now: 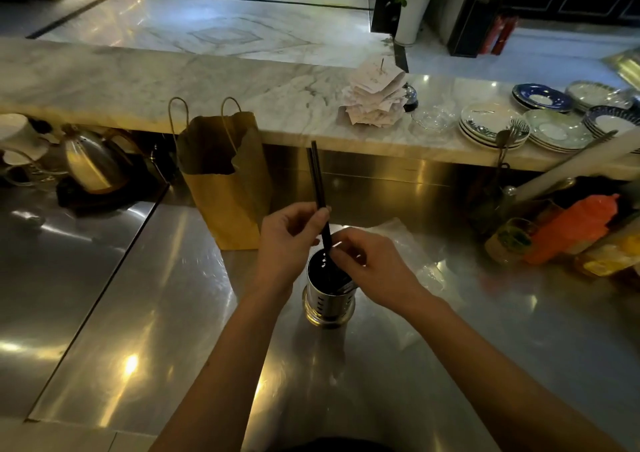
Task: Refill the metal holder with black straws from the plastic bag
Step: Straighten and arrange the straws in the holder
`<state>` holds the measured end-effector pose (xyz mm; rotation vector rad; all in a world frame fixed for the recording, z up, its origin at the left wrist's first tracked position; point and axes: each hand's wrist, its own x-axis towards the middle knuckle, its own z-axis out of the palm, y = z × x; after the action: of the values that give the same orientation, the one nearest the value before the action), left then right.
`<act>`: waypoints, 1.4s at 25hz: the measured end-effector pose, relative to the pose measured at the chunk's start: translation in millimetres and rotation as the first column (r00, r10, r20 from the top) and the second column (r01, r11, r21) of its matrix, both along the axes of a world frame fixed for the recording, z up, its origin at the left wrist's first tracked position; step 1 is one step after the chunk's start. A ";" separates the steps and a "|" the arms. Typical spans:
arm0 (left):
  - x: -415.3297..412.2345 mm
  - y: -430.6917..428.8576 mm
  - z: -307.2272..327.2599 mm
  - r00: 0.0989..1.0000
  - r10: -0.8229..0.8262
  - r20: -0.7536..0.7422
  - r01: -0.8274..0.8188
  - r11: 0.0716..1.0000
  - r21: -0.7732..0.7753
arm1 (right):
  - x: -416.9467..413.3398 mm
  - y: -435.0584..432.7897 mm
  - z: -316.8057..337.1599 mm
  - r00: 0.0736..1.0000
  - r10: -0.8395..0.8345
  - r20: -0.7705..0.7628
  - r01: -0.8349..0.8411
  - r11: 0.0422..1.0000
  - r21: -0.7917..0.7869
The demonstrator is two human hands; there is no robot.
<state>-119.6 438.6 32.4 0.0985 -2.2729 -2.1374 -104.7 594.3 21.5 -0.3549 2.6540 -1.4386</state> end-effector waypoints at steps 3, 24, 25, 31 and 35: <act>16.0 -7.1 -10.9 0.998 -0.039 -0.049 0.031 0.989 -0.145 | -2.3 5.6 20.7 0.989 -0.104 -0.104 0.104 0.995 -0.006; 45.1 -9.3 -17.2 0.982 -0.144 -0.121 0.133 0.987 -0.092 | -1.7 -12.3 52.6 0.928 -0.214 -0.305 0.075 0.909 -0.409; 45.8 -9.5 -17.2 0.982 -0.142 -0.122 0.132 0.987 -0.088 | -1.8 -11.8 52.8 0.927 -0.214 -0.309 0.077 0.912 -0.403; 46.5 -16.3 -12.8 0.977 -0.169 -0.128 0.157 0.983 -0.096 | -0.2 -9.3 51.1 0.912 -0.270 -0.310 0.128 0.903 -0.410; 46.1 -21.4 -12.3 0.972 -0.196 -0.126 0.180 0.975 -0.129 | 0.6 -6.4 52.4 0.911 -0.242 -0.335 0.117 0.928 -0.355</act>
<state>-73.5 417.2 20.1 -0.2700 -2.4045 -2.0123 -104.1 587.9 73.9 -0.4602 2.7856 -2.0739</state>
